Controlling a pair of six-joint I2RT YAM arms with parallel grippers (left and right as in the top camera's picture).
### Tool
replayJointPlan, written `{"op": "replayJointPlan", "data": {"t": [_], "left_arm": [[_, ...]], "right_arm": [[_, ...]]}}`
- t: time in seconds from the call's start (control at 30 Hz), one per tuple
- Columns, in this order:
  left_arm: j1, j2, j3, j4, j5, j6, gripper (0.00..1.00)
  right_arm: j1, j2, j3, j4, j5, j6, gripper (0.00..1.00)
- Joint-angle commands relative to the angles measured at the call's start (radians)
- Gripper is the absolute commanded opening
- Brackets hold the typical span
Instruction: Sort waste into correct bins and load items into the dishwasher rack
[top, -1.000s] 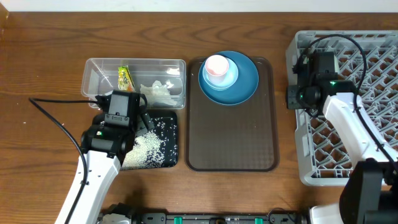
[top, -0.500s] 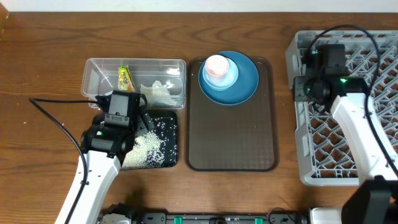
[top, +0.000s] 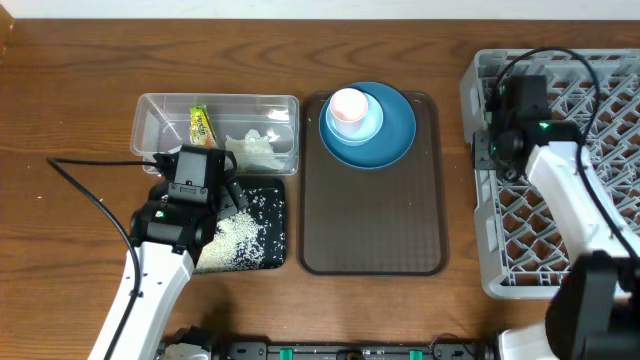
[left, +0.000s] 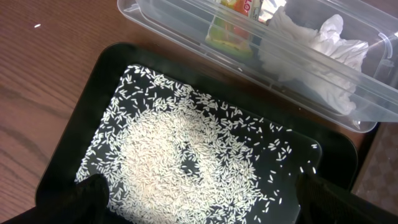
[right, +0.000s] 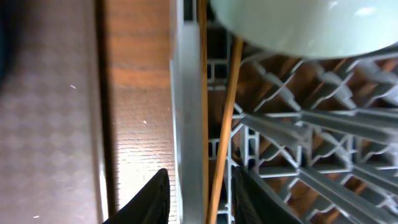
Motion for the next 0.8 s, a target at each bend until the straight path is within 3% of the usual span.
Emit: {"op": "replayJointPlan", "data": {"t": [0.0, 0.4, 0.77], "left_arm": [[0.005, 0.005, 0.005, 0.002, -0.008, 0.005, 0.98], [0.005, 0.005, 0.005, 0.002, -0.008, 0.005, 0.98], [0.005, 0.005, 0.005, 0.001, -0.008, 0.005, 0.98]], "right_arm": [[-0.009, 0.029, -0.01, 0.001, -0.024, -0.011, 0.28], [-0.009, 0.029, -0.01, 0.034, -0.193, -0.065, 0.08], [0.027, 0.029, -0.01, 0.058, -0.241, -0.105, 0.08]]}}
